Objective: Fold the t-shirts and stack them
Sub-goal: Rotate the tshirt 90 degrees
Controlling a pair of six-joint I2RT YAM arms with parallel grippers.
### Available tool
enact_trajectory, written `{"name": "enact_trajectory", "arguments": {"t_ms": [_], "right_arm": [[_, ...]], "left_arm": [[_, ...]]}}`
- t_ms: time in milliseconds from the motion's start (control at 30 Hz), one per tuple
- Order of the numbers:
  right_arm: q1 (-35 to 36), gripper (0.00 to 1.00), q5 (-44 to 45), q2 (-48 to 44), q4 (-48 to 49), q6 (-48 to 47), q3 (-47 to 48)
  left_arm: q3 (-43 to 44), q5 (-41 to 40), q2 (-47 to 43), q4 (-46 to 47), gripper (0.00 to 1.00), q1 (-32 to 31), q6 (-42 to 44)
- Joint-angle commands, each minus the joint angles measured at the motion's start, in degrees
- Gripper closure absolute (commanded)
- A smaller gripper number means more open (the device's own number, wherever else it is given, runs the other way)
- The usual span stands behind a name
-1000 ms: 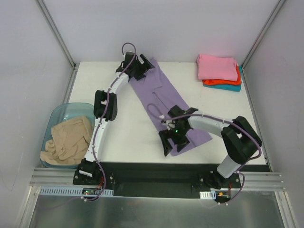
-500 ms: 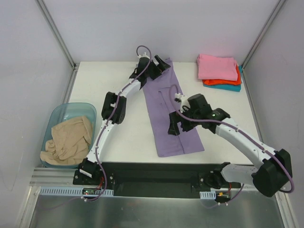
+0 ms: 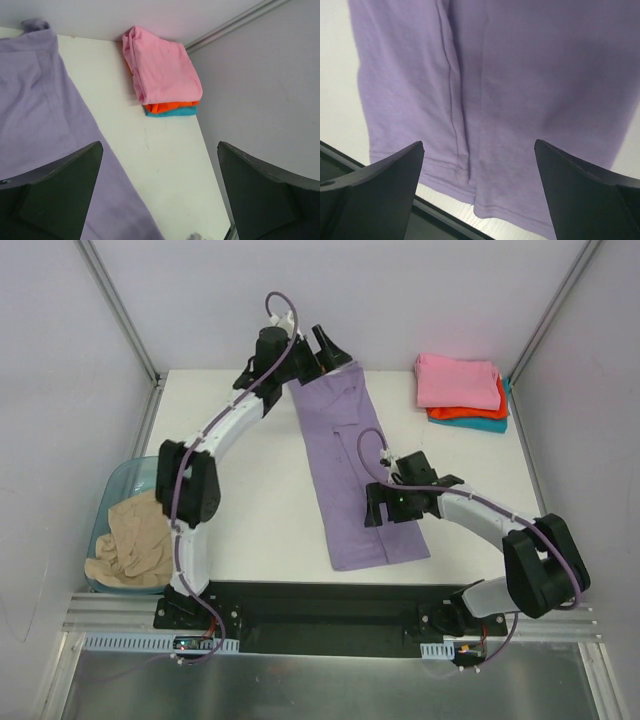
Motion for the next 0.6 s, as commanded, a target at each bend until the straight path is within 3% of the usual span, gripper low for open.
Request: {"name": "enact_trajectory", "arguments": {"t_ms": [0, 267, 400, 567], "right_arm": [[0.86, 0.03, -4.86, 4.11, 5.03, 3.48, -3.26], [14.65, 0.03, -10.4, 6.49, 3.62, 4.02, -0.38], [18.44, 0.03, -10.59, 3.61, 2.57, 3.85, 2.78], [18.18, 0.03, 4.41, -6.75, -4.63, 4.37, 4.56]], "left_arm": [[-16.72, -4.76, -15.42, -1.94, 0.01, 0.42, 6.86], [-39.83, -4.95, -32.92, -9.76, 0.01, 0.42, 7.83], [-46.53, -7.75, -39.94, -16.79, 0.01, 0.42, 9.15], [-55.4, -10.22, -50.05, -23.9, 0.01, 0.33, 8.71]]}}
